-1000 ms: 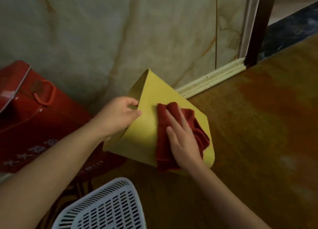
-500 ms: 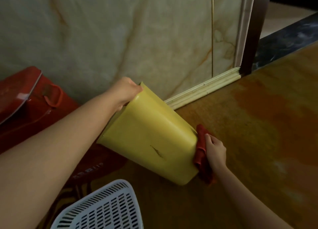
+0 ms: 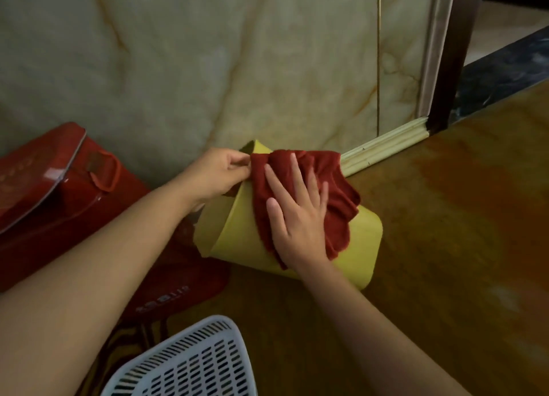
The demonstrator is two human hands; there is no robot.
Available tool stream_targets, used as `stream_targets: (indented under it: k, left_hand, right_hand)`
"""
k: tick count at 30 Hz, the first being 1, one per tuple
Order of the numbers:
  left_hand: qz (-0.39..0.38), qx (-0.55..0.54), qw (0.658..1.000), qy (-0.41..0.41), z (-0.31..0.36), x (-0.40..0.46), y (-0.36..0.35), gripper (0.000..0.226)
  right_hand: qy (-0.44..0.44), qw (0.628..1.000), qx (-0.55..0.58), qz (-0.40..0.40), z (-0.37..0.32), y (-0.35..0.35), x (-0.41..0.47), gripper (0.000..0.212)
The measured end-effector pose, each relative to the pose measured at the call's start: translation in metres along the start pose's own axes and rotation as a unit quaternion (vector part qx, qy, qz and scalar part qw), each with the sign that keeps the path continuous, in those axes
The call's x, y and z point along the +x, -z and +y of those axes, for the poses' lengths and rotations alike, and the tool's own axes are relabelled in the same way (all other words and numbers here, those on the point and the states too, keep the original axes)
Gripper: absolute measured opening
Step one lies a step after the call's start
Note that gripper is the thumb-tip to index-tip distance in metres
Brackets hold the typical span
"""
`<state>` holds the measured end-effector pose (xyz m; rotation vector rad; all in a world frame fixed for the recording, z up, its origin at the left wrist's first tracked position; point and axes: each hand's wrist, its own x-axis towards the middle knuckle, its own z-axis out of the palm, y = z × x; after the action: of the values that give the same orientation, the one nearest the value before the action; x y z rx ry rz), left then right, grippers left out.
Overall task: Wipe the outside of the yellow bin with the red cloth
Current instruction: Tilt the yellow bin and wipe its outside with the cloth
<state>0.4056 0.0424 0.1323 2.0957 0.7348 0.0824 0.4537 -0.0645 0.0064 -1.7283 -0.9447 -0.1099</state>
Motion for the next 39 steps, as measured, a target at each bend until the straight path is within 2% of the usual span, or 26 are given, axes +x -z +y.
stream_targets:
  k: [2,4,6,9,12,14,16,18,19,21,26,29,31,33,35,37,39]
  left_hand:
    - [-0.066,-0.018,0.997,0.03,-0.002,-0.007,0.009,0.031]
    - [-0.138,0.017,0.989,0.052,-0.015,-0.023,0.015,0.062]
    - [-0.15,0.082,0.984,0.048,-0.026,-0.037,0.012,0.088]
    - [-0.127,0.097,0.987,0.015,-0.031,-0.038,0.006,0.095]
    - [-0.151,0.093,0.984,0.026,-0.028,-0.027,0.011,0.094]
    - [-0.124,0.129,0.983,0.03,-0.027,-0.022,0.014,0.091]
    - [-0.075,0.164,0.983,0.018,-0.025,-0.016,0.012,0.086]
    - [-0.046,0.183,0.982,0.0,-0.019,-0.008,0.005,0.081]
    - [-0.043,0.194,0.98,-0.002,-0.015,-0.004,0.002,0.08]
    - [-0.038,0.204,0.978,0.011,-0.008,0.002,0.001,0.079]
    - [-0.042,0.15,0.987,0.03,0.0,0.011,-0.001,0.077]
    - [-0.059,0.091,0.994,0.03,0.003,0.02,-0.003,0.075]
    - [-0.09,0.047,0.994,0.036,-0.001,0.019,0.001,0.078]
    - [-0.117,0.108,0.987,0.024,-0.014,0.009,0.007,0.07]
    - [-0.077,0.232,0.97,-0.009,-0.032,-0.003,0.01,0.035]
    - [-0.015,0.241,0.97,-0.021,-0.043,-0.01,0.008,0.021]
    - [0.034,0.214,0.976,-0.037,-0.045,-0.007,-0.002,0.016]
  right_hand:
    - [0.033,0.993,-0.108,-0.041,0.017,0.005,0.009,0.049]
    - [0.067,0.982,-0.164,-0.061,0.032,0.013,0.02,0.057]
    - [0.079,0.981,-0.165,-0.066,0.041,0.018,0.029,0.064]
    - [0.072,0.988,-0.115,-0.072,0.044,0.011,0.032,0.069]
    - [0.058,0.994,-0.089,-0.031,0.06,0.006,0.016,0.065]
    - [0.033,0.996,-0.084,-0.021,0.089,0.011,-0.002,0.059]
    - [-0.103,0.993,-0.042,-0.025,0.125,0.024,-0.019,0.054]
    - [-0.278,0.96,0.022,-0.027,0.147,0.033,-0.029,0.052]
    - [-0.316,0.948,0.036,-0.029,0.148,0.034,-0.031,0.051]
    - [-0.297,0.954,0.027,-0.03,0.134,0.032,-0.03,0.049]
    - [-0.121,0.99,0.034,-0.059,0.064,0.017,-0.003,0.049]
    - [-0.032,0.994,0.018,-0.107,0.036,0.014,0.02,0.057]
    - [-0.004,0.99,-0.011,-0.138,0.044,0.018,0.025,0.066]
    - [0.004,0.984,-0.034,-0.176,0.067,0.028,0.021,0.07]
    - [-0.013,0.975,-0.06,-0.213,0.098,0.037,0.011,0.071]
    - [-0.09,0.964,-0.062,-0.241,0.129,0.048,-0.003,0.072]
    - [-0.195,0.954,-0.031,-0.224,0.149,0.058,-0.014,0.073]
